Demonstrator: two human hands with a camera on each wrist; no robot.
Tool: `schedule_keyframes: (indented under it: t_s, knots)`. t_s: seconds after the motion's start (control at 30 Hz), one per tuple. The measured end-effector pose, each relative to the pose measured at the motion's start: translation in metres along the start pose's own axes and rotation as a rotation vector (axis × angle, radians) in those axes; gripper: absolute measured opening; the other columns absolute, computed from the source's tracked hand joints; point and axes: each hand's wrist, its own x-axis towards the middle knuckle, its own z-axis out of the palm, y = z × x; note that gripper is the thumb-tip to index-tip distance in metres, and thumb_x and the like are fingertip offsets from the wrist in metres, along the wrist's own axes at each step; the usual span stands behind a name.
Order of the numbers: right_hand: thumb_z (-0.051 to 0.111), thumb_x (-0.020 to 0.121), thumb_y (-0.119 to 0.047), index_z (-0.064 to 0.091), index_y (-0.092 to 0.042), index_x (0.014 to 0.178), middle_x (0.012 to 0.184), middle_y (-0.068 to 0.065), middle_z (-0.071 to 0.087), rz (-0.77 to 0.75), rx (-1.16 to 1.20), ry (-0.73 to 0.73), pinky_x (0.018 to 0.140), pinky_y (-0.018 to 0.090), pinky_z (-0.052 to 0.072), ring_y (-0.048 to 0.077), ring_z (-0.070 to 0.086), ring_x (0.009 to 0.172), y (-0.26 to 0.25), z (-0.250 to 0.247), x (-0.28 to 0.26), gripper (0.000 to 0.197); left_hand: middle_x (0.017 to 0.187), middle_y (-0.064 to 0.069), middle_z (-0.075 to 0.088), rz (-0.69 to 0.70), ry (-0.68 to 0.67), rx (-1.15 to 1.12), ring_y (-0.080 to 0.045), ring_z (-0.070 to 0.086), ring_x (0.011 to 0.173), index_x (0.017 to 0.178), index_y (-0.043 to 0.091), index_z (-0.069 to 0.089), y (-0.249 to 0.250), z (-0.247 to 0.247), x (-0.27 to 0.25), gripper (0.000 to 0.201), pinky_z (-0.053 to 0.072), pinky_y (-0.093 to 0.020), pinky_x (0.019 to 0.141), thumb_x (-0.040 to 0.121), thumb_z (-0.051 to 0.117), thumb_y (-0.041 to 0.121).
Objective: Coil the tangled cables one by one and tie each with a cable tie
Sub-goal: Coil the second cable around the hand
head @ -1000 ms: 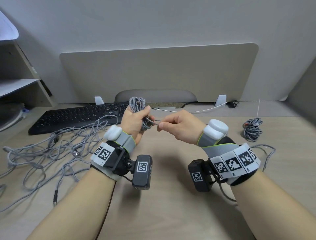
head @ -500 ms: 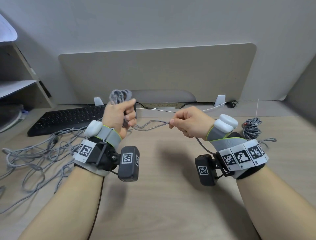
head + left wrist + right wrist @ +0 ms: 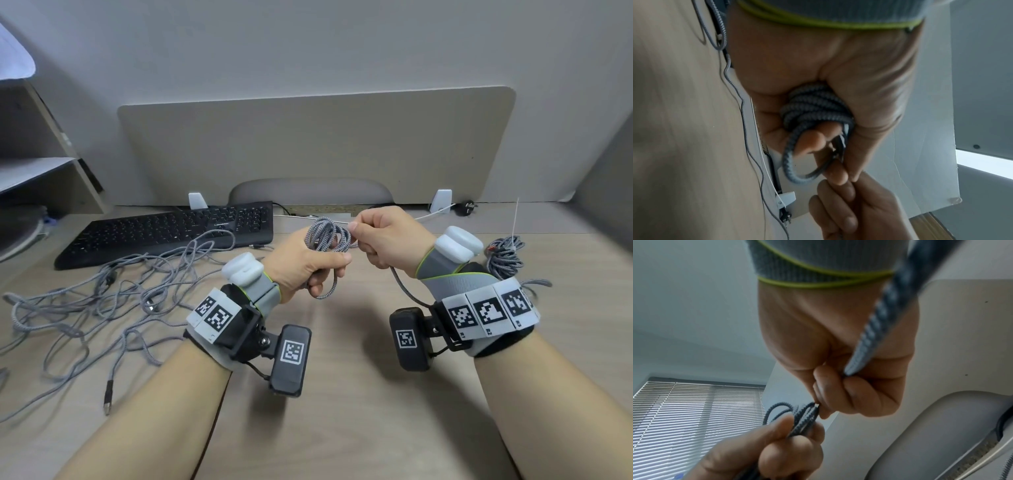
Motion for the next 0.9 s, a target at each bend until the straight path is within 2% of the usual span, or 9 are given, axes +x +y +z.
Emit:
schedule_keyframes:
  t_s: [0.17,0.27,0.33,0.4,0.47,0.63,0.73,0.8,0.9]
  knots:
    - [0.049,0.101,-0.017,0.053,-0.005,0.076,0.044,-0.008,0.038,0.005,-0.008,-0.012,0.042,0.021,0.023,0.012,0.028,0.038,-0.002,0.003,0.000,0.028,0.055,0.001,0.051,0.057,0.074,0.028,-0.012,0.046,0.048,0.090,0.009,0.062,-0.007,-0.002,0.005,0.014,0.043,-0.024,0.051,0.086,0.066,-0.004]
    - [0.048,0.100,-0.016,0.056,-0.005,0.078,0.047,-0.004,0.036,0.008,0.004,0.007,0.044,0.021,0.022,0.014,0.028,0.040,-0.004,0.001,-0.002,0.026,0.050,0.002,0.044,0.025,0.150,-0.030,-0.018,0.054,0.046,0.078,0.009,0.050,-0.008,-0.008,0.007,0.021,0.055,-0.040,0.066,0.088,0.064,-0.003]
    - [0.047,0.101,-0.016,0.056,-0.005,0.079,0.048,-0.003,0.036,0.010,0.001,0.010,0.046,0.023,0.021,0.015,0.029,0.039,-0.005,-0.002,-0.004,0.026,0.046,0.002,0.040,0.029,0.295,-0.075,-0.017,0.052,0.039,0.075,0.009,0.044,-0.008,-0.016,0.010,0.026,0.057,-0.040,0.054,0.091,0.061,-0.001]
    - [0.046,0.101,-0.016,0.057,-0.004,0.081,0.048,-0.003,0.035,0.011,-0.003,-0.003,0.047,0.025,0.022,0.015,0.029,0.039,-0.008,-0.005,-0.006,0.026,0.044,0.003,0.039,0.060,0.449,-0.127,-0.015,0.045,0.036,0.071,0.012,0.042,-0.006,-0.026,0.011,0.031,0.047,-0.028,0.040,0.092,0.061,0.000]
    - [0.045,0.101,-0.015,0.058,-0.002,0.084,0.051,-0.001,0.033,-0.001,0.008,-0.012,0.048,0.026,0.020,0.015,0.027,0.041,-0.011,-0.006,-0.008,0.025,0.045,0.004,0.037,0.077,0.532,-0.192,-0.012,0.038,0.035,0.068,0.017,0.039,-0.005,-0.036,0.012,0.036,0.040,-0.022,0.039,0.092,0.062,0.004]
    - [0.047,0.099,-0.014,0.060,-0.003,0.085,0.053,0.000,0.030,-0.052,0.019,-0.058,0.048,0.027,0.017,0.016,0.021,0.047,-0.015,0.002,-0.010,0.022,0.049,0.003,0.034,0.085,0.507,-0.252,-0.016,0.039,0.040,0.067,0.022,0.038,-0.004,-0.026,0.012,0.040,0.039,-0.025,0.044,0.089,0.070,0.028]
    - [0.051,0.099,-0.017,0.063,-0.008,0.081,0.048,-0.006,0.033,-0.087,-0.025,-0.130,0.044,0.022,0.021,0.015,0.022,0.045,-0.014,0.012,-0.011,0.024,0.057,-0.002,0.038,0.047,0.414,-0.281,-0.017,0.044,0.045,0.082,0.017,0.046,-0.005,-0.010,0.014,0.040,0.042,-0.027,0.049,0.085,0.070,0.049]
    - [0.054,0.098,-0.017,0.066,-0.014,0.077,0.044,-0.012,0.039,-0.119,-0.111,-0.164,0.041,0.021,0.026,0.011,0.028,0.041,-0.015,0.018,-0.013,0.024,0.062,-0.008,0.042,0.012,0.358,-0.320,-0.019,0.046,0.048,0.092,0.013,0.048,-0.006,-0.005,0.014,0.057,0.042,-0.028,0.049,0.075,0.071,0.062]
    - [0.056,0.096,-0.016,0.069,-0.008,0.081,0.041,-0.017,0.047,-0.156,-0.268,-0.205,0.042,0.013,0.029,0.003,0.036,0.037,-0.015,0.030,-0.016,0.022,0.056,-0.003,0.042,0.010,0.357,-0.330,-0.017,0.043,0.045,0.076,0.018,0.045,-0.008,-0.003,0.013,0.049,0.041,-0.025,0.047,0.073,0.074,0.057]
